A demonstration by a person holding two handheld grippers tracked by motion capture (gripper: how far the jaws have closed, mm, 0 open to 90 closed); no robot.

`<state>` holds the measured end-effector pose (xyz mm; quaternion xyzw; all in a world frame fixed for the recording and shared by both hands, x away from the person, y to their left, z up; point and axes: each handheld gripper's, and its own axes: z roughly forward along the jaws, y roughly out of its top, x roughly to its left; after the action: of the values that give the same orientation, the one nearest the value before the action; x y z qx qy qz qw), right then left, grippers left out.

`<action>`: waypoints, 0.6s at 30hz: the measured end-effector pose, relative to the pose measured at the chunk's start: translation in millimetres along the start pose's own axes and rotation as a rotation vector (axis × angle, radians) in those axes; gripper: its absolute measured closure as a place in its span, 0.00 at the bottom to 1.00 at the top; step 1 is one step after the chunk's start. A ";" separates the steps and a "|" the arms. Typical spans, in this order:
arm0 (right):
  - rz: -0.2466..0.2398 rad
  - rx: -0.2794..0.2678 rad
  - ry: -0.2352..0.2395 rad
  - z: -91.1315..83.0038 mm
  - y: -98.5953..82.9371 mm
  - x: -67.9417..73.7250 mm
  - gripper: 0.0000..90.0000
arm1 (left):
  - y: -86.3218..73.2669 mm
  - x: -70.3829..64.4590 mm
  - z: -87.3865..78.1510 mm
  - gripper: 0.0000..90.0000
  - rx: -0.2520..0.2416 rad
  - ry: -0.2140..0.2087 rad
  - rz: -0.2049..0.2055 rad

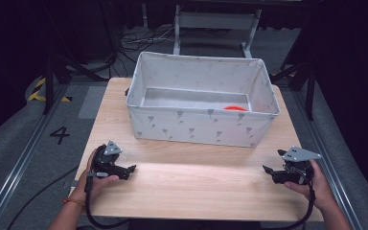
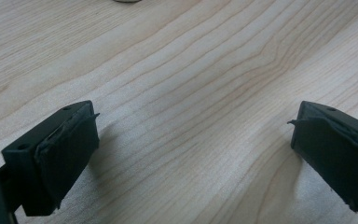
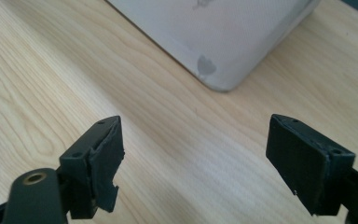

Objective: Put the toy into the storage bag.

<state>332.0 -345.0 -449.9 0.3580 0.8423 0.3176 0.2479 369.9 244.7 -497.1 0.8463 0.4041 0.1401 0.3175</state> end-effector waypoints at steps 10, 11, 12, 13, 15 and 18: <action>0.060 0.004 -0.002 -4.3 -29.2 -7.3 0.20 | 0.0 0.0 0.0 0.01 0.000 0.000 -0.001; 0.066 0.006 -0.004 -4.2 -33.1 -7.5 0.20 | 0.0 0.0 0.0 0.01 0.000 0.000 0.000; 0.075 0.011 -0.003 -4.2 -37.0 -7.5 0.20 | 0.0 0.0 0.0 0.01 0.000 0.000 0.000; 0.077 0.010 -0.002 -4.2 -39.3 -7.6 0.20 | 0.0 0.0 0.0 0.01 0.000 0.000 0.000; 0.086 0.007 0.001 -4.2 -44.1 -7.6 0.21 | 0.0 0.0 0.0 0.01 0.000 0.000 0.000; 0.105 0.008 0.021 -4.1 -54.6 -6.4 0.21 | 0.0 0.0 0.0 0.01 0.000 0.000 0.000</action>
<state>309.0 -381.0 -484.8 0.3992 0.8262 0.3306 0.2208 369.9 244.7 -497.1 0.8463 0.4041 0.1402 0.3174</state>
